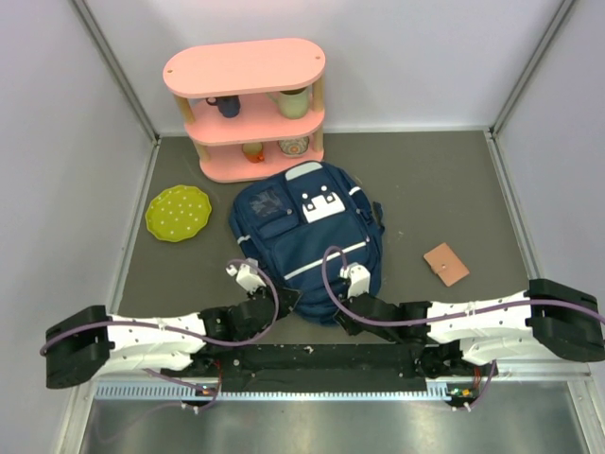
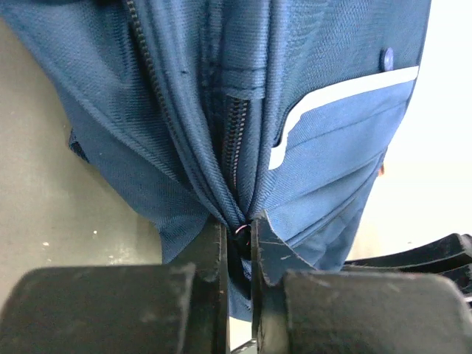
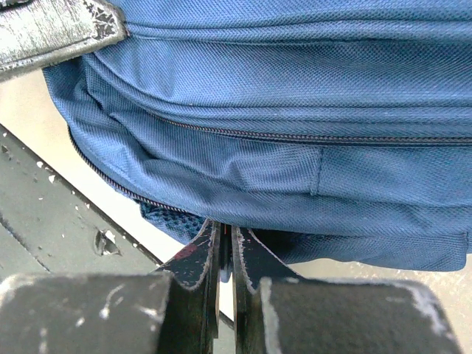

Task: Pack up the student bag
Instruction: Zip the student bag at the center of the board.

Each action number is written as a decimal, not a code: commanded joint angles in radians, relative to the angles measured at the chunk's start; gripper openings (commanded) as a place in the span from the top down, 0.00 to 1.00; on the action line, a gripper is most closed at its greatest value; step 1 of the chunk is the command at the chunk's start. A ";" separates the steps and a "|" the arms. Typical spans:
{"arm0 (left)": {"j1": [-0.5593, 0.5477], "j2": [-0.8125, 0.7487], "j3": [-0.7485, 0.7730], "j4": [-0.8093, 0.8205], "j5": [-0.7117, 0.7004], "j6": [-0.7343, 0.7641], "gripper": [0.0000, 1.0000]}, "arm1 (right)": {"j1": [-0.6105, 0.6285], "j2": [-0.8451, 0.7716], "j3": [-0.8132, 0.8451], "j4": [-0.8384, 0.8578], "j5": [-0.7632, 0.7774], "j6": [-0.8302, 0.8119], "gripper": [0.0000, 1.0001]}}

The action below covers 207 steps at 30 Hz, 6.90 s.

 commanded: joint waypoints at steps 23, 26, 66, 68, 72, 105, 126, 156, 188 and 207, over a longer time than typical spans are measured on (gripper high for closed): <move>0.706 -0.270 0.097 -0.410 0.747 0.642 1.00 | 0.059 0.183 0.128 0.001 0.045 -0.081 1.00; 0.749 -0.291 0.099 -0.441 0.761 0.661 1.00 | -0.012 0.075 0.030 0.006 0.030 -0.069 1.00; 0.938 -0.873 0.047 -0.810 0.950 0.253 0.01 | -0.094 0.038 -0.021 0.156 -0.154 -0.003 1.00; 0.935 -0.857 0.056 -0.838 0.939 0.276 0.01 | -0.092 0.044 -0.012 0.150 -0.148 -0.004 1.00; 0.926 -0.781 0.083 -0.875 0.910 0.314 0.01 | -0.092 0.058 0.006 0.139 -0.130 -0.006 1.00; 0.057 0.040 0.196 -0.208 0.168 -0.169 0.38 | -0.092 0.004 -0.026 0.142 -0.133 -0.018 1.00; 0.083 -0.866 0.120 -1.289 -0.134 -0.310 1.00 | -0.201 -0.008 -0.037 -0.055 0.004 0.051 1.00; 0.082 -0.771 0.228 -1.337 -0.162 -0.238 1.00 | -0.613 0.018 -0.084 0.196 0.087 -0.009 1.00; 0.105 -0.468 0.315 -1.013 -0.003 0.179 1.00 | -0.723 -0.135 -0.113 0.371 -0.353 -0.267 1.00; 0.593 -0.251 0.337 -0.616 0.522 0.484 0.01 | -0.489 -0.326 -0.173 0.108 -0.234 -0.107 1.00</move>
